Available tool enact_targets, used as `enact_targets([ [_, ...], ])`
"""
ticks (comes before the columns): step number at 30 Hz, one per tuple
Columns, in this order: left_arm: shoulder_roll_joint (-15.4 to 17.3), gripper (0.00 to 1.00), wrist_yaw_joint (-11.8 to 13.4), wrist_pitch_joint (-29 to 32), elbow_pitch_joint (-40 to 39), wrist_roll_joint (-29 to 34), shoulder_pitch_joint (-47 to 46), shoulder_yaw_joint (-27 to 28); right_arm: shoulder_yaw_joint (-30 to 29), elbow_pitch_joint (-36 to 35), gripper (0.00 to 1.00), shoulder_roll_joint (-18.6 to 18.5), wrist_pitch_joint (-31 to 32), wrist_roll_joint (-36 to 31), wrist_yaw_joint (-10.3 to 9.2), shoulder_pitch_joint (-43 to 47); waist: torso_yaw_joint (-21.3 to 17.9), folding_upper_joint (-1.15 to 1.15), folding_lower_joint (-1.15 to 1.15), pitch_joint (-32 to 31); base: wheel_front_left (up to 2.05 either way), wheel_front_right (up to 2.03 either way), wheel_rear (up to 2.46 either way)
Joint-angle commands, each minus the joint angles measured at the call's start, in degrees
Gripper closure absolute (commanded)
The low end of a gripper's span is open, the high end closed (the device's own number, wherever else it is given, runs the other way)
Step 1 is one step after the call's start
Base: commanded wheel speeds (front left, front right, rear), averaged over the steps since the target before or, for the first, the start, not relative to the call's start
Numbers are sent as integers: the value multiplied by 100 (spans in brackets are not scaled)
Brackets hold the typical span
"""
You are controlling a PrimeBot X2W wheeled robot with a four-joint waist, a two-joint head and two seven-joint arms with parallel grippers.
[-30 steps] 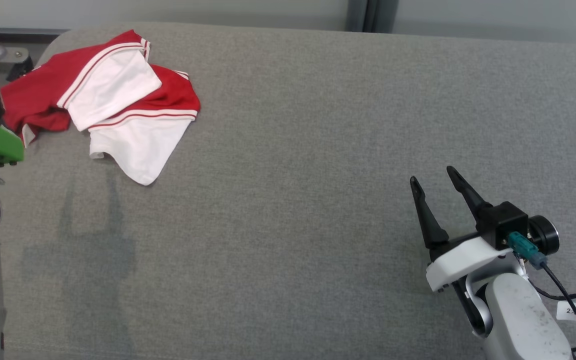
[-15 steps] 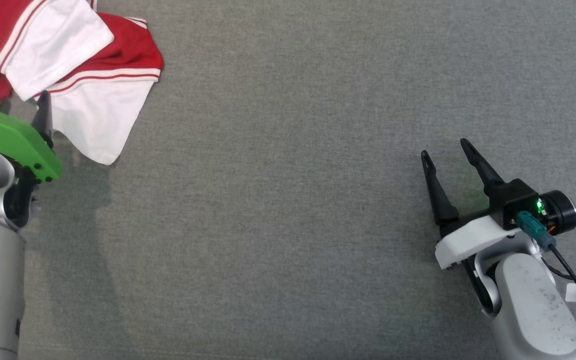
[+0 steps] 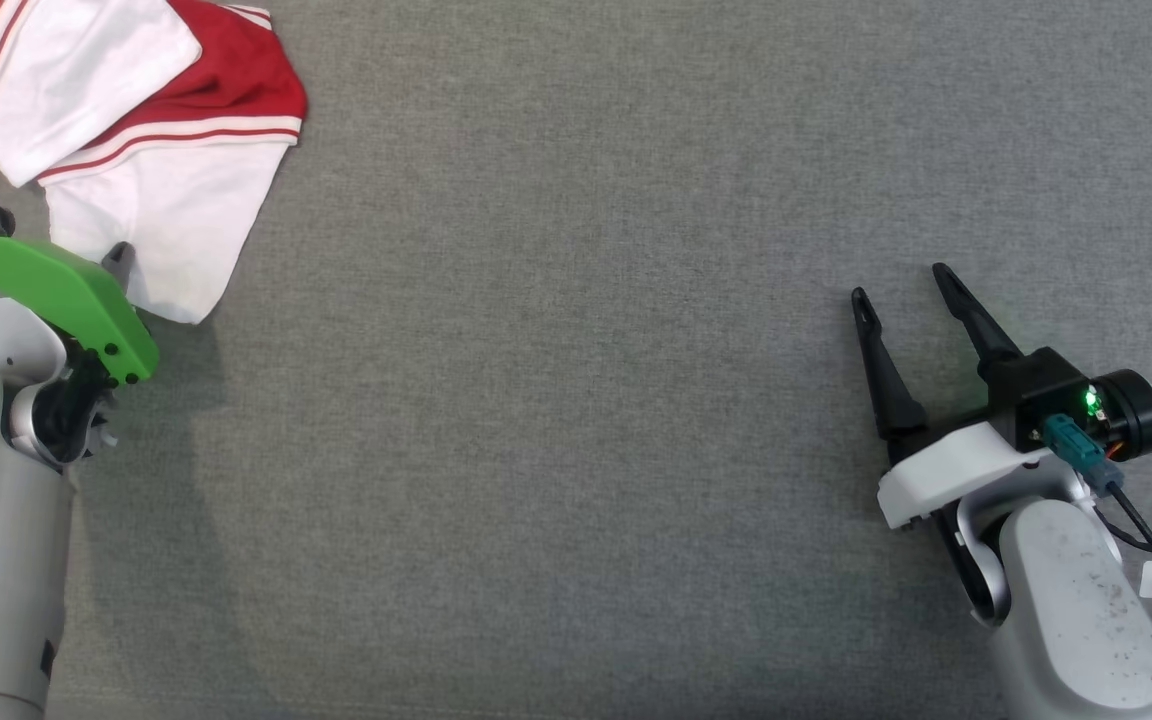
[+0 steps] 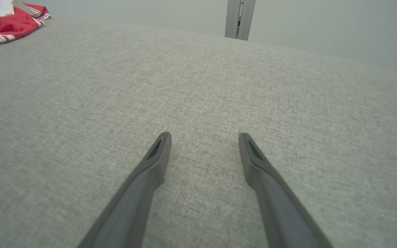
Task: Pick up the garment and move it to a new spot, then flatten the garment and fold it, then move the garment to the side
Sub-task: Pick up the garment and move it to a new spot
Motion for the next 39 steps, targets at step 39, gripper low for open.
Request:
enact_targets([
  [39,291,100,-19,-1169,-2890,454,-994,-1166,-33,629,0,-20,-361,960,-8,391,-1162,0,0,-1897,0,0,0],
])
